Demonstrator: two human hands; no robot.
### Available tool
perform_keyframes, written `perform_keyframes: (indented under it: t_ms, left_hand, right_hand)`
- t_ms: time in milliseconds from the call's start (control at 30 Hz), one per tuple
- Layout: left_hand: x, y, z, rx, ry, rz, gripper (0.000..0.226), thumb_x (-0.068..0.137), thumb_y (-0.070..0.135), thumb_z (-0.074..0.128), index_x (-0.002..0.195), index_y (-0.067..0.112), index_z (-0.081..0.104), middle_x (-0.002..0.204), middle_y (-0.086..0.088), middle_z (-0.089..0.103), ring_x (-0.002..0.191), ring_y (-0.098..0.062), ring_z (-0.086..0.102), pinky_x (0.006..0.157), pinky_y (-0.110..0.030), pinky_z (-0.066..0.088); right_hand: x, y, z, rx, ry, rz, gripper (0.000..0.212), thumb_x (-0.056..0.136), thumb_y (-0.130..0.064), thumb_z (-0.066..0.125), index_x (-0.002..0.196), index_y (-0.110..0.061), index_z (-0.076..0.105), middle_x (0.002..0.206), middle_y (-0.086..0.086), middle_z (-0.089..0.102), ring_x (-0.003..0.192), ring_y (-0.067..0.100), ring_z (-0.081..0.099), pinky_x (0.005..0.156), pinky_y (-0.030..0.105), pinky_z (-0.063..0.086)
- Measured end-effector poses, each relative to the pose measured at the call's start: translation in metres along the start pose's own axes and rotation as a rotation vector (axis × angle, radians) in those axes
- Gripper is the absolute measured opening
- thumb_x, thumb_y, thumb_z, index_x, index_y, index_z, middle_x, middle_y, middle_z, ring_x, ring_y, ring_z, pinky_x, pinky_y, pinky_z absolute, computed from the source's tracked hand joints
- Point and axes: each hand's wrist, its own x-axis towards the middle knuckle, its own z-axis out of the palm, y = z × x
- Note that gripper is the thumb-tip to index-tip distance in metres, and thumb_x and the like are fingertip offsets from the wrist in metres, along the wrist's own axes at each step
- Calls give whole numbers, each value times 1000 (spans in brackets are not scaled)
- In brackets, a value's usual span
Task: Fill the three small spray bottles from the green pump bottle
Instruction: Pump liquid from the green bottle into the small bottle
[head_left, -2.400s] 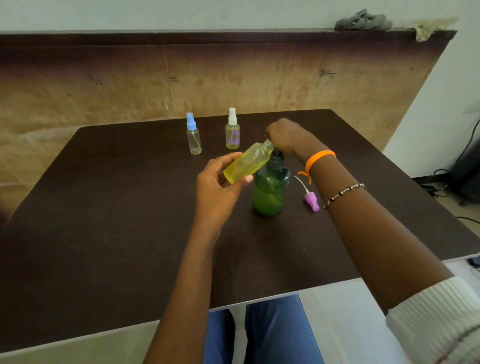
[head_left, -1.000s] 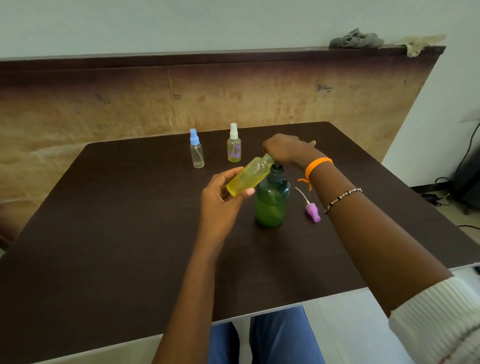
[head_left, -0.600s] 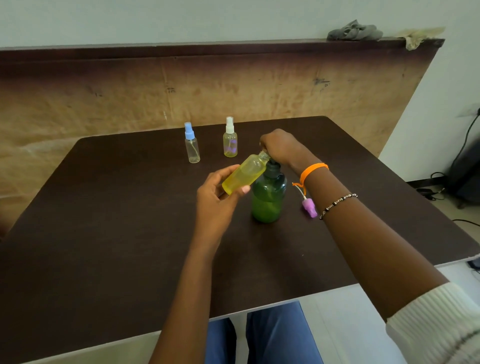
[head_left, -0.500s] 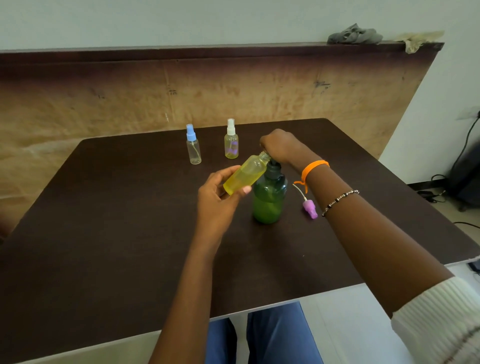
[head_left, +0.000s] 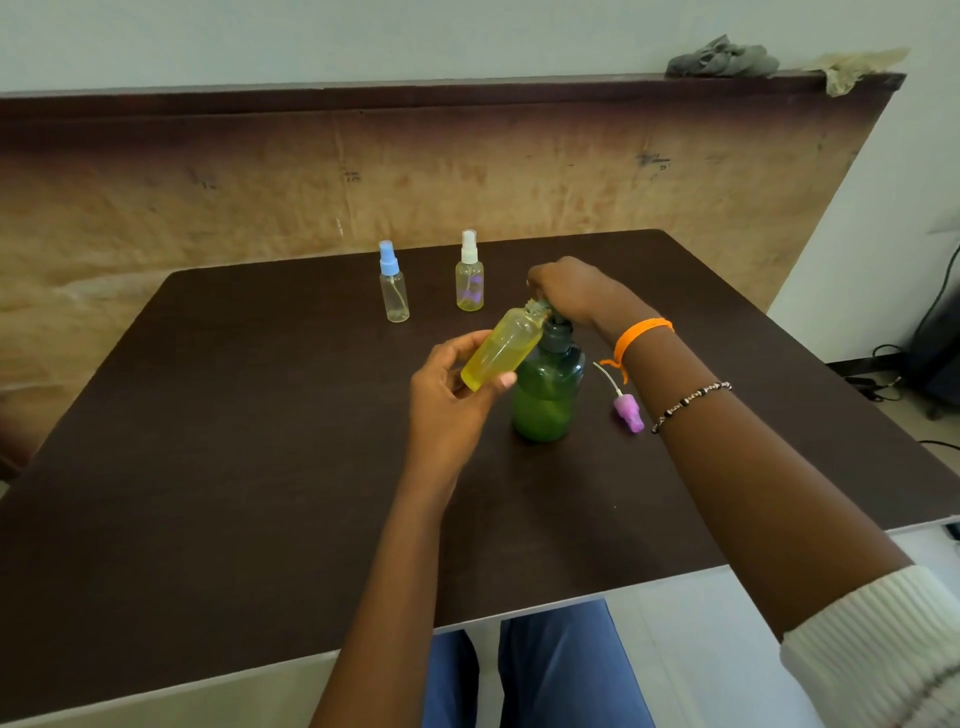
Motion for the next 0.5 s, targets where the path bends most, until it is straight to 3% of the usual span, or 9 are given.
perform_keyframes:
  t_ms: [67,133,167,267,333,500]
  left_hand:
    - [1,3,-1,10,5,18,39,77,-2,72,106,22,63,113,-11,66,97,-13,66,83,-23,53]
    - [1,5,-3,30,10,42,40,76,0,72,103,29,64,112,-11,65,98,-15,66,85,-25,53]
    - [1,6,-3,38,11,51,42,76,1,73,101,32,64,112,-11,65,99,-15,66,86,-26,53]
    - [2,8,-4,54,10,61,44,75,2,73,101,36,63,112,-10,65,99,-15,65,87,-28,53]
    - [1,8,-4,69,12,61,44,75,1,73,101,35,63,112,-9,64,99,-12,65,86,-27,53]
    - [1,10,-5,68,19,71,44,74,0,74,102,33,63,108,-5,64,95,-6,64,82,-20,51]
  right_hand:
    - [-6,-6,-4,-30,-25,3,26,77,-36,37,68,-15,52,87,8,58,86,31,50,99,53,37]
    - [-8,-10,-8,-96,-14,8,36,81,-39,36,94,-13,58,116,11,56,105,36,50,106,57,30]
    - [-10,-10,-10,-122,-5,20,39,86,-39,37,107,-13,57,121,10,52,112,35,47,108,57,25]
    - [-6,-7,-6,-157,-10,-38,31,94,-22,34,110,-8,55,121,15,54,106,35,49,105,48,33]
    - [-2,-4,-1,-171,-40,-57,34,97,-9,32,119,2,55,125,23,54,114,39,51,96,40,41]
    - [-13,-10,-4,-167,-41,-23,35,98,-7,31,123,5,52,128,24,53,120,40,49,96,39,41]
